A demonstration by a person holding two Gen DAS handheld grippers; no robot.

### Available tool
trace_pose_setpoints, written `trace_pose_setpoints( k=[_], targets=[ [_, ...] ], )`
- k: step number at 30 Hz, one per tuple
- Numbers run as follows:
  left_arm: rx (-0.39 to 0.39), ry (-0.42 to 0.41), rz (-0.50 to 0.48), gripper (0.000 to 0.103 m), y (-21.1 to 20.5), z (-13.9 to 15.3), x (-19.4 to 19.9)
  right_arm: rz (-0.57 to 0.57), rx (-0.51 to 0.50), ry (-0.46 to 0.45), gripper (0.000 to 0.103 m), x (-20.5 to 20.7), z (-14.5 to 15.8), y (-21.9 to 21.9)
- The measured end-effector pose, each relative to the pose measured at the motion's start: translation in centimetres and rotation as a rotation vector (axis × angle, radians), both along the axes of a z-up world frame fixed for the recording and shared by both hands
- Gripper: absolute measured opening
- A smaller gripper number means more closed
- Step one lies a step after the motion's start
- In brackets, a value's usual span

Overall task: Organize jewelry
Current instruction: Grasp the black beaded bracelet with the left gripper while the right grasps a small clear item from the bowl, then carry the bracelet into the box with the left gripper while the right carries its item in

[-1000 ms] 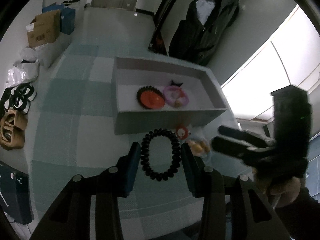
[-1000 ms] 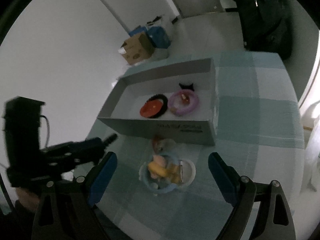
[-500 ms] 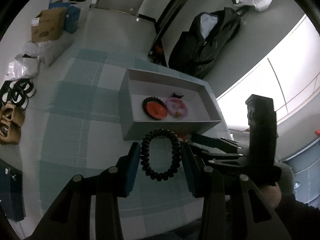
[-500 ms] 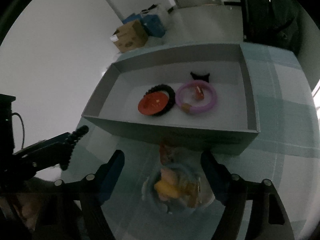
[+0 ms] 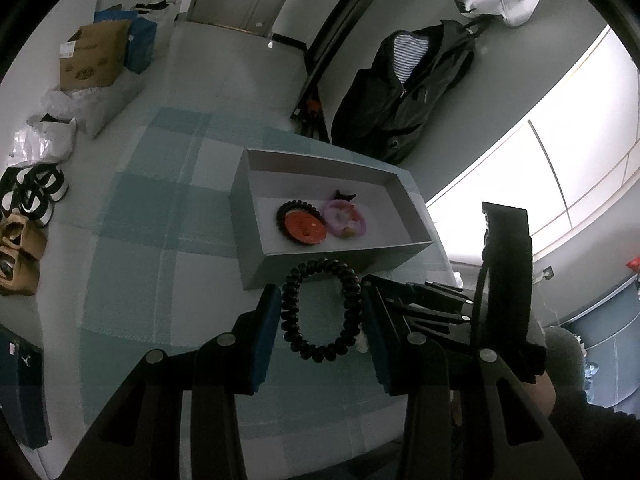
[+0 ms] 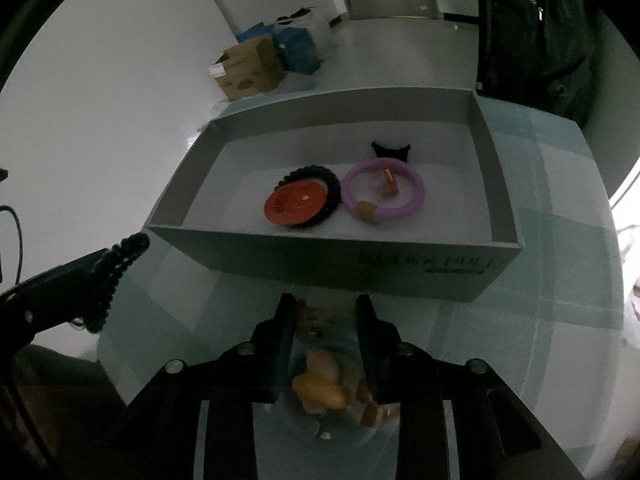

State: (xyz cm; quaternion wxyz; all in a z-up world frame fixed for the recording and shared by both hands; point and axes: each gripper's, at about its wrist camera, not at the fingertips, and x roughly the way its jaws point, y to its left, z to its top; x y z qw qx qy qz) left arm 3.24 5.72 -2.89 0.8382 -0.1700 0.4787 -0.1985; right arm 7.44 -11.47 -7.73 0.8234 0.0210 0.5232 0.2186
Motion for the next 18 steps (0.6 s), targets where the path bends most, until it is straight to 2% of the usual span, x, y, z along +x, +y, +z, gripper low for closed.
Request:
trace_pose_setpoints(
  k=[18],
  targets=[
    [-0.008,-0.055,0.021,0.036,-0.8,1.3,0.7,0.014,0.153,-0.051,0.028,-2.0,3.1,-2.9]
  ],
)
